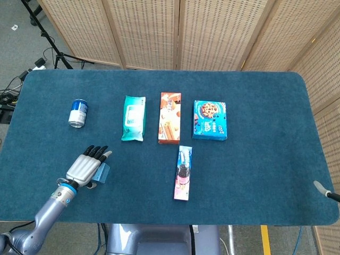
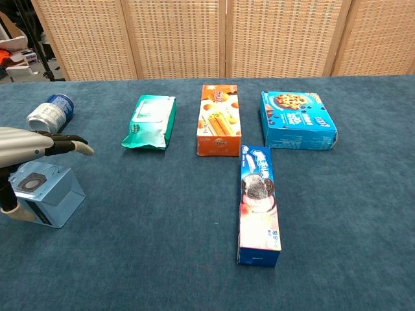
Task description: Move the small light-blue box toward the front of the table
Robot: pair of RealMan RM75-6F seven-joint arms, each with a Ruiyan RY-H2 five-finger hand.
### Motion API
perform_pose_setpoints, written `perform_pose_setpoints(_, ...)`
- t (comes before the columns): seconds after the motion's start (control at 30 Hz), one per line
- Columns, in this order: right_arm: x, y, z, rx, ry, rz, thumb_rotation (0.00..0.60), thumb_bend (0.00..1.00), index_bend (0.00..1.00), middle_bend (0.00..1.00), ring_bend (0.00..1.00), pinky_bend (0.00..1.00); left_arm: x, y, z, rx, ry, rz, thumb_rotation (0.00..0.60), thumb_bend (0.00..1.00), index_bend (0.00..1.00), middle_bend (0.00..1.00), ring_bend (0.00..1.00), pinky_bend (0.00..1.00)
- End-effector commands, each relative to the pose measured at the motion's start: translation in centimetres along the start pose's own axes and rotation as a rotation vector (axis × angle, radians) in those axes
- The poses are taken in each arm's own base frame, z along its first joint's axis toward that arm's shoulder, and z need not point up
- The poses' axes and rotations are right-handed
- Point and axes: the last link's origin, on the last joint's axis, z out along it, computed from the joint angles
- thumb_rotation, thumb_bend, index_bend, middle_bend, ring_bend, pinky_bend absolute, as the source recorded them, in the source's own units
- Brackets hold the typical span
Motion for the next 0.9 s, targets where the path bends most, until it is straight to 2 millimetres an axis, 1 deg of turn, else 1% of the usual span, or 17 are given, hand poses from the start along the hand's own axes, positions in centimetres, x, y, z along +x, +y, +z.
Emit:
perform_pose_setpoints(0.03, 0.0, 0.1, 0.0, -0.002, 0.003, 0.001, 0.600, 0.00, 0.00, 0.00, 0.00, 0.00, 0.2, 0.2, 0.2, 0.009, 0.007, 0.024, 0.600, 0.13, 0.08, 0.00, 0.00, 0.00)
perform_pose_setpoints(0.1, 0.1, 0.1, 0.0, -0.005, 0.006, 0.002, 0.600, 0.00, 0.00, 0.00, 0.00, 0.00, 0.2, 0.2, 0.3, 0.023, 0.009, 0.039, 0.600, 0.14, 0.12, 0.01, 0.00, 0.00)
perform_pose_setpoints(0.13, 0.1, 0.2, 0.0, -0.006, 0.008, 0.003, 0.600, 0.00, 0.00, 0.00, 0.00, 0.00, 0.0, 0.2, 0.3, 0.035, 0.003, 0.047, 0.600, 0.14, 0.14, 0.03, 0.00, 0.00)
perform_pose_setpoints(0.2, 0.2, 0.2, 0.0, -0.008, 0.009, 0.004, 0.600, 0.00, 0.00, 0.00, 0.00, 0.00, -0.1, 0.1, 0.4, 0.050, -0.007, 0.056, 0.600, 0.15, 0.20, 0.10, 0.00, 0.00)
perform_pose_setpoints(0.23, 0.2, 0.3, 0.0, -0.009, 0.008, 0.004, 0.600, 0.00, 0.00, 0.00, 0.00, 0.00, -0.1, 0.1, 0.5, 0.057, -0.010, 0.059, 0.600, 0.15, 0.24, 0.16, 0.01, 0.00)
perform_pose_setpoints(0.3, 0.2, 0.3, 0.0, -0.009, 0.008, 0.004, 0.600, 0.00, 0.00, 0.00, 0.00, 0.00, -0.1, 0.2, 0.6, 0.064, -0.008, 0.063, 0.600, 0.16, 0.32, 0.26, 0.06, 0.00)
perform_pose_setpoints(0.37, 0.1, 0.3, 0.0, -0.009, 0.007, 0.004, 0.600, 0.00, 0.00, 0.00, 0.00, 0.00, -0.1, 0.2, 0.7, 0.069, 0.002, 0.066, 0.600, 0.17, 0.41, 0.35, 0.16, 0.02)
perform_pose_setpoints(0.43, 0.1, 0.3, 0.0, -0.008, 0.005, 0.005, 0.600, 0.00, 0.00, 0.00, 0.00, 0.00, -0.1, 0.4, 0.9, 0.064, 0.012, 0.061, 0.600, 0.19, 0.48, 0.40, 0.21, 0.05)
perform_pose_setpoints(0.53, 0.1, 0.3, 0.0, -0.008, 0.005, 0.005, 0.600, 0.00, 0.00, 0.00, 0.00, 0.00, 0.0, 0.2, 0.9, 0.067, 0.023, 0.055, 0.600, 0.22, 0.50, 0.45, 0.25, 0.08)
perform_pose_setpoints(0.7, 0.1, 0.2, 0.0, -0.005, 0.007, 0.005, 0.600, 0.00, 0.00, 0.00, 0.00, 0.00, 1.0, -0.4, 0.5, 0.076, 0.079, -0.006, 0.600, 0.24, 0.51, 0.46, 0.25, 0.09)
perform_pose_setpoints(0.77, 0.1, 0.2, -0.1, -0.003, 0.006, 0.006, 0.600, 0.00, 0.00, 0.00, 0.00, 0.00, 1.7, -0.6, 0.3, 0.067, 0.130, -0.079, 0.600, 0.24, 0.52, 0.47, 0.27, 0.12)
perform_pose_setpoints(0.83, 0.1, 0.1, -0.1, -0.002, 0.008, 0.006, 0.600, 0.00, 0.00, 0.00, 0.00, 0.00, 2.0, -1.0, 0.0, 0.022, 0.201, -0.219, 0.600, 0.24, 0.52, 0.49, 0.28, 0.14)
perform_pose_setpoints(0.9, 0.2, 0.1, -0.1, -0.002, 0.008, 0.007, 0.600, 0.00, 0.00, 0.00, 0.00, 0.00, 2.0, -1.0, -0.1, -0.025, 0.222, -0.404, 0.600, 0.23, 0.53, 0.49, 0.28, 0.14)
